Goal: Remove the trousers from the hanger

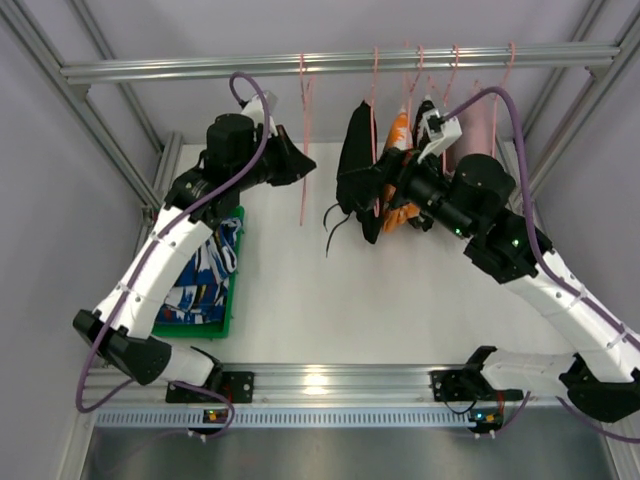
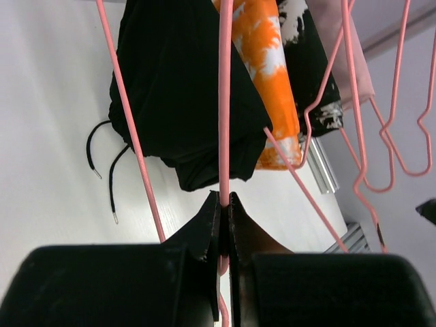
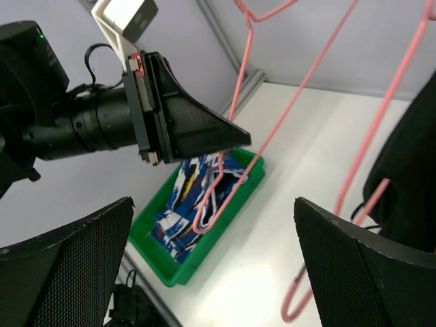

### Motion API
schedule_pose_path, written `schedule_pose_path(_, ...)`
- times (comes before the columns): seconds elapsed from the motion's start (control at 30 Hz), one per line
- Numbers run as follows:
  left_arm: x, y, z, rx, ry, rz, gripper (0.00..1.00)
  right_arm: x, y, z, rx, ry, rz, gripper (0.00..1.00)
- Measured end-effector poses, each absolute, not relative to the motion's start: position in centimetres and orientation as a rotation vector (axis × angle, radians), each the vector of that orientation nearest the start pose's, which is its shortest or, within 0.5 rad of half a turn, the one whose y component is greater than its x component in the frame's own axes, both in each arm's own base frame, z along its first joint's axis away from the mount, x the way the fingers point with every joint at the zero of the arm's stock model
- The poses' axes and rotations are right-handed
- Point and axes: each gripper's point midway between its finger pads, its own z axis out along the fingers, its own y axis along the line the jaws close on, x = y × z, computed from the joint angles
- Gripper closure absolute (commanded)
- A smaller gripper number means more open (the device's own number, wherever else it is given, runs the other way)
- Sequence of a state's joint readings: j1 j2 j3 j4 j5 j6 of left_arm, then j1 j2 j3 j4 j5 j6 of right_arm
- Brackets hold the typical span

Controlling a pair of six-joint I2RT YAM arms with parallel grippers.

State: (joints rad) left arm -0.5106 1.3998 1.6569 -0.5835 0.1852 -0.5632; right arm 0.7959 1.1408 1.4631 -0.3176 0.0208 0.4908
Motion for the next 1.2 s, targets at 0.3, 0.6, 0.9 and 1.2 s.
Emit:
schedule_pose_path(0.3, 36.4, -26.4, 38.4, -0.009, 1.976, -0.921, 1.00, 25.2, 24.4, 45.6, -0.179, 1.582, 0.871, 0.01)
schedule_pose_path(0.6, 38.7, -27.6, 38.5, -0.023, 1.962, -0.931, 1.00, 25.5, 23.3, 45.6, -0.149, 1.568, 0.845, 0.01)
schedule_pose_path(0.9, 40.2, -28.1, 37.1, -0.026, 1.984, -0.891, 0.92, 25.7, 23.0, 45.2, -0.143, 1.576, 0.834, 0.00)
schedule_pose_path(1.2, 40.9, -27.7, 37.1, -0.030, 1.966, -0.858, 0.48, 25.4, 22.8, 45.3, -0.142, 1.567, 0.836, 0.00)
